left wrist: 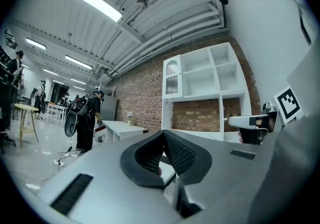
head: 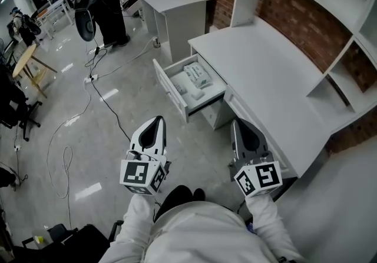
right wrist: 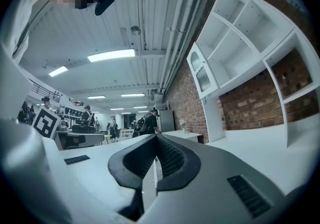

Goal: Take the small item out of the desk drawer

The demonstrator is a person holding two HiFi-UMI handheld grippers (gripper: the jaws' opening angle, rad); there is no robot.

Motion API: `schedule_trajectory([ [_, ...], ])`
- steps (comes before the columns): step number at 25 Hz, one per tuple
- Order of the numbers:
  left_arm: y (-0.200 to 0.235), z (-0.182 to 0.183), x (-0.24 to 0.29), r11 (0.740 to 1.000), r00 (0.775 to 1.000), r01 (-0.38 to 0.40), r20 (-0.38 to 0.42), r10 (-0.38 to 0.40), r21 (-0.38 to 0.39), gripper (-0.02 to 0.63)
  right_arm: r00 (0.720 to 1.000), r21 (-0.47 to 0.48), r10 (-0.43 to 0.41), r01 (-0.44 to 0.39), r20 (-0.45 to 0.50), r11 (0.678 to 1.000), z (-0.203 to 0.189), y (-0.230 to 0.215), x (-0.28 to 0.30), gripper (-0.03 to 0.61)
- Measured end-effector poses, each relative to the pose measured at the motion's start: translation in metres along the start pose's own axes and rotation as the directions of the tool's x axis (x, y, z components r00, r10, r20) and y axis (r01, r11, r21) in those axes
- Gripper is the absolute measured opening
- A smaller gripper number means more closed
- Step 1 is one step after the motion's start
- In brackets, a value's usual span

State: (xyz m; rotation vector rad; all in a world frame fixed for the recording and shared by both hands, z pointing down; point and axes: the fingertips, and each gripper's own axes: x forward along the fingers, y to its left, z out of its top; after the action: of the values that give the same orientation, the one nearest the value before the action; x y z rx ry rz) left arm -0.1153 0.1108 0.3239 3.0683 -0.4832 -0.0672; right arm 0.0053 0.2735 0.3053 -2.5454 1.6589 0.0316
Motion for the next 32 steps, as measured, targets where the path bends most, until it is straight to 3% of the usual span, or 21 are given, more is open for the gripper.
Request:
schedule_trajectory([
  [12,0.009,-0.007,0.007,1.0,0.999,-0.021,-0.027,0.021,-0.015,0.018,0.996,-0.051,0.014,-0.018,-0.084,0.999,-0.02,-0.011,0.011,0.035],
  [22,0.039,-0.022,0.039,0.998,0.999,-0.034,-0.042,0.032,-0.045,0.018,0.99,-0.059,0.053,-0.061,-0.133,0.996,-0.042,-0.011,0.053,0.133],
  [32,0.098,-0.025,0.113,0.998,0.998,-0.038,-0.05,0.035,-0.056,0.018,0.982,-0.063,0.08,-0.092,-0.17,0.994,-0.055,-0.024,0.143,0.206],
])
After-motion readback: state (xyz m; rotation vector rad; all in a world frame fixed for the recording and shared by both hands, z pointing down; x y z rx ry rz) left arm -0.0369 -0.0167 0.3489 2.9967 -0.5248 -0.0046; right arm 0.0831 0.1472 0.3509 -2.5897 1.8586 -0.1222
